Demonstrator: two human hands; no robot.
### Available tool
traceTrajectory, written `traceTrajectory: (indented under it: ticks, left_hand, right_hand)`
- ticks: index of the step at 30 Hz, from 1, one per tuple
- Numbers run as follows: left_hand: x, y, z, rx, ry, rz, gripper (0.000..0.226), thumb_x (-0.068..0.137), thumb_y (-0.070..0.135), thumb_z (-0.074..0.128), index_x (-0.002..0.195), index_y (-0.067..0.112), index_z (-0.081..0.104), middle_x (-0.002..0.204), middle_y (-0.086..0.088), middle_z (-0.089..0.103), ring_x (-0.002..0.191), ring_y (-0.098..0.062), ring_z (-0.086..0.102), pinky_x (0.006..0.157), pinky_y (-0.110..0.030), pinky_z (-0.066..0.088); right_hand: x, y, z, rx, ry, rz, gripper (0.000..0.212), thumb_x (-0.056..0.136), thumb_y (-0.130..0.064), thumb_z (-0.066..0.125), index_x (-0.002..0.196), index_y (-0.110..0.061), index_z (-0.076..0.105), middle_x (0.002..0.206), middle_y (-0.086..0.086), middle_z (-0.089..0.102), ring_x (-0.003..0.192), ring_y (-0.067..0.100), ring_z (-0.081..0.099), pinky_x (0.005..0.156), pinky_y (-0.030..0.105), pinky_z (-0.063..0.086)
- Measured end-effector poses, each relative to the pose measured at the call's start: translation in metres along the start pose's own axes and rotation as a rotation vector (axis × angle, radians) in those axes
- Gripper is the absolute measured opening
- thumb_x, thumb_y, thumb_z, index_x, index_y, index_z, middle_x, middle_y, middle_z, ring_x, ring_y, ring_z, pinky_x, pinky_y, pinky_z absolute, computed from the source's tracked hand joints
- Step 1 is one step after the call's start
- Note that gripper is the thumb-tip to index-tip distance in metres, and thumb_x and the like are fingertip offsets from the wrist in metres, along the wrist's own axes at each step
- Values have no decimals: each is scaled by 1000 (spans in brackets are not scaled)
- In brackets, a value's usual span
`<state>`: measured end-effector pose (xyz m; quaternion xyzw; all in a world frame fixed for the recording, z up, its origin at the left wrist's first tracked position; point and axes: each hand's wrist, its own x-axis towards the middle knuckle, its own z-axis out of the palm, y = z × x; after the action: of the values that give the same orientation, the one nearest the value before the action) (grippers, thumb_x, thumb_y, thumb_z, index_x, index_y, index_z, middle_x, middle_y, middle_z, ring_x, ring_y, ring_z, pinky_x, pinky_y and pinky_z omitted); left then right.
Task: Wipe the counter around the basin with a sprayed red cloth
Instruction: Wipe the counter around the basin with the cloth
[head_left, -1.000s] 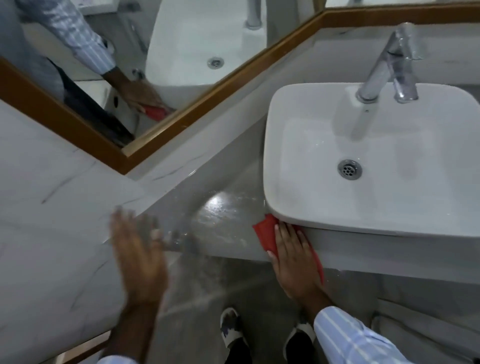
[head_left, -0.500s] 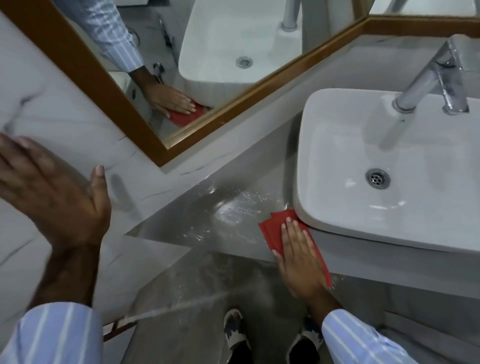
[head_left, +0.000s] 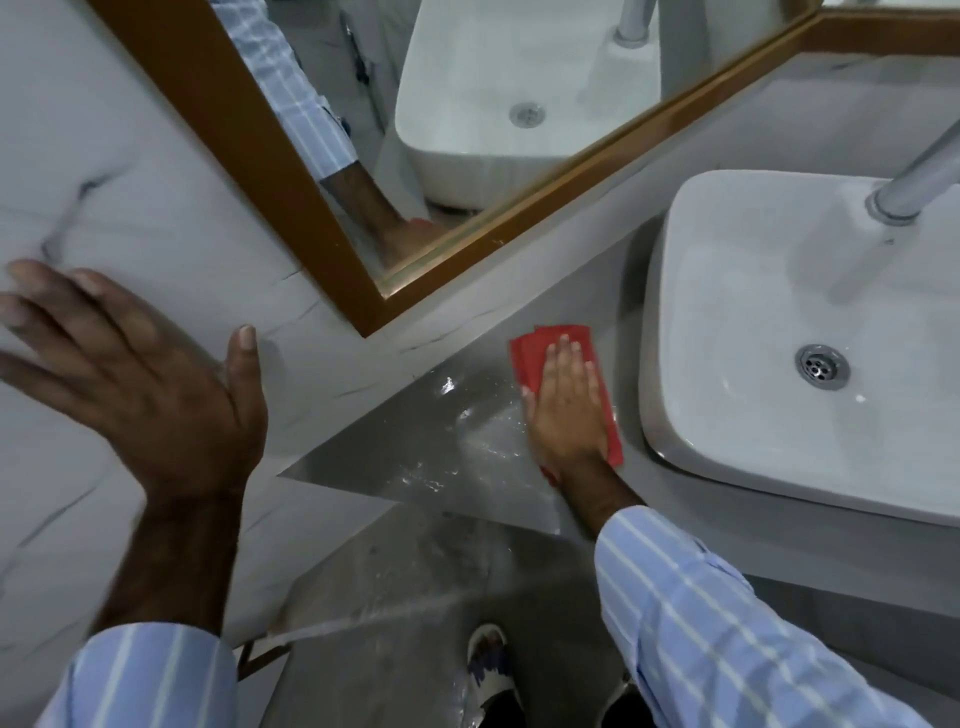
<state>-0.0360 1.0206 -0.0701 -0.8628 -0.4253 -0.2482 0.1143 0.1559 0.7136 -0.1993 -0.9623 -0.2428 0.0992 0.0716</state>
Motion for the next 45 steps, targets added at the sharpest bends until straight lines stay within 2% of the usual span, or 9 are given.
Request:
traceTrajectory:
  ticks: [5, 12, 19, 24, 26, 32, 34, 40, 45]
  left_hand:
    - [1, 17, -18, -13, 54, 47, 95, 108, 64, 34, 165, -10, 13, 171, -40, 19, 159, -59, 23, 123, -74, 27]
    - [3, 30, -37, -31, 177, 115, 84, 109, 54, 46, 159, -4, 13, 161, -50, 27, 149, -72, 27, 111, -90, 24]
    - [1, 40, -43, -7, 252, 114, 82, 109, 50, 50, 158, -8, 19, 157, -50, 36, 144, -72, 33, 113, -90, 23]
    - [3, 39, -45, 51, 307, 170, 85, 108, 52, 52, 160, -7, 19, 157, -45, 36, 147, -58, 22, 129, -55, -14]
    - [4, 43, -46, 59, 326, 172, 85, 107, 52, 52, 159, -8, 22, 157, -45, 38, 147, -57, 22, 129, -51, -18]
    - [2, 45, -52, 65, 317, 168, 84, 107, 50, 54, 159, -9, 25, 158, -44, 39, 147, -58, 24, 130, -49, -20]
    - [2, 43, -52, 61, 311, 175, 83, 108, 50, 53, 160, -7, 23, 158, -43, 38, 148, -56, 22, 130, -48, -20]
    - [6, 43, -51, 68, 314, 186, 84, 106, 52, 55, 156, -9, 26, 154, -44, 43, 144, -55, 20, 129, -47, -22]
    - [5, 47, -54, 65, 316, 173, 83, 107, 53, 54, 155, -9, 27, 153, -45, 45, 144, -55, 21, 129, -47, -23]
  right_hand:
    - [-24, 32, 2, -126, -167, -833, 72, 108, -54, 29, 164, -9, 23, 173, 12, 21, 161, 27, 17, 131, 48, 18]
    - [-5, -35, 0, 25, 32, 21, 72, 109, -49, 25, 164, -5, 12, 174, 16, 14, 162, 31, 12, 132, 49, 10]
    - [-31, -39, 19, -107, -169, -981, 70, 108, -51, 36, 164, -10, 24, 172, 11, 24, 160, 26, 20, 131, 48, 17]
    - [-7, -37, 6, 14, -16, -125, 72, 109, -53, 21, 166, -10, 8, 175, 12, 10, 162, 28, 7, 132, 49, 13]
    - [-11, -68, 5, 53, -2, -14, 74, 108, -55, 17, 166, -9, 4, 175, 12, 6, 162, 30, 4, 133, 50, 10]
    - [-41, -76, 18, -99, -108, -1008, 67, 108, -48, 44, 160, -7, 35, 168, 13, 35, 157, 27, 30, 129, 46, 23]
    - [-21, -56, 11, -44, -136, -962, 69, 107, -50, 44, 162, -11, 30, 170, 10, 30, 159, 24, 24, 130, 47, 23]
    - [-17, -90, 14, 18, -97, -201, 74, 109, -57, 18, 166, -12, 3, 176, 8, 2, 162, 28, -1, 133, 48, 3]
    - [-45, -101, 25, -140, -106, -991, 67, 109, -47, 34, 163, -8, 25, 172, 12, 25, 160, 26, 21, 131, 46, 18]
